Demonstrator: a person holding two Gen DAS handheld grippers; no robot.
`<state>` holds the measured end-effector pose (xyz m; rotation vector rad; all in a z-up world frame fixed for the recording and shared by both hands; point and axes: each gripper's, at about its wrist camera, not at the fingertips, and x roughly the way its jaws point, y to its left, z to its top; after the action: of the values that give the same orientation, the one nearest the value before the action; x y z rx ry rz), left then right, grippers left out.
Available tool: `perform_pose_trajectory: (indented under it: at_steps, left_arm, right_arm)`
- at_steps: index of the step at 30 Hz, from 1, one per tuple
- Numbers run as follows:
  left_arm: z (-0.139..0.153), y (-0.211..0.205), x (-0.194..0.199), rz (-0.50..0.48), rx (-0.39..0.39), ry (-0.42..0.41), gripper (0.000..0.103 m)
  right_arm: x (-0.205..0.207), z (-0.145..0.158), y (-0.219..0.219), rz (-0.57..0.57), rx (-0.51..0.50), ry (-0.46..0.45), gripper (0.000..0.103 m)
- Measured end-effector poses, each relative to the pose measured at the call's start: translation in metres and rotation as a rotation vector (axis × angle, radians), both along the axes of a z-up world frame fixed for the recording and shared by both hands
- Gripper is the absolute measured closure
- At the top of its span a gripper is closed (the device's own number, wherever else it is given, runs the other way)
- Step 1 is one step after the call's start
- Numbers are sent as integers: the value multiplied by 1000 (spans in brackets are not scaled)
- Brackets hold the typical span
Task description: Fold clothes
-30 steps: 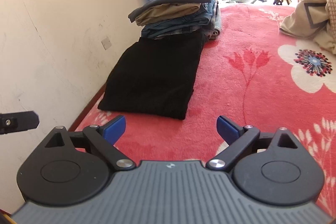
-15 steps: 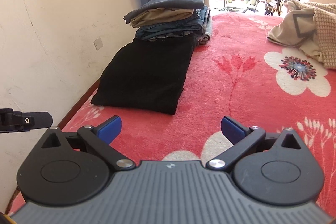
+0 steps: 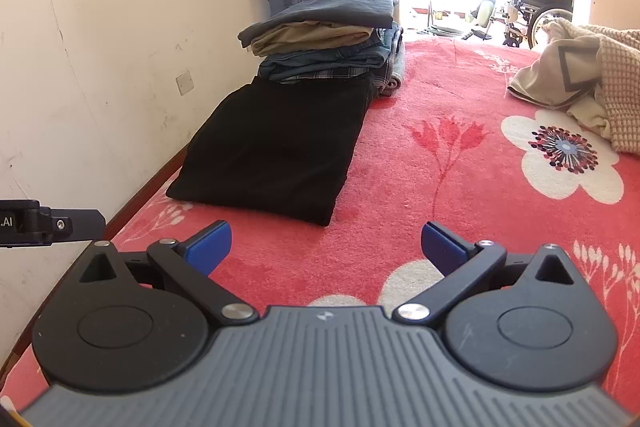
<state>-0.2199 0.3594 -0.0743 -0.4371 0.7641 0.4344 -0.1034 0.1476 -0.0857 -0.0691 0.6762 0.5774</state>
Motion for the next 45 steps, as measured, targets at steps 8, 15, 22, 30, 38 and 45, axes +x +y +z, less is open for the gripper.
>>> perform_pose_trajectory:
  at_steps: [8,15,22,30,38,45]
  left_arm:
    - [-1,-2,1,7,7,-2,1]
    - [-1,-1,-1,14,15,-5,1]
    - [-1,-4,-2,19,27,-2,1]
    - [-1,-12,1,-3,40,5,1]
    - [-2,-20,5,-32,38,18,1]
    - [-2,-19,5,-22,41,21,1]
  right_arm:
    - [0,0,0,-2,-2,-5,1]
    - [0,0,1,-11,-12,-9,1]
    - [0,0,2,-18,-26,5,1]
    - [0,1,5,-37,-61,34,1]
    - [-3,-1,7,-39,-77,54,1]
    - [-2,-1,7,-43,-81,59,1]
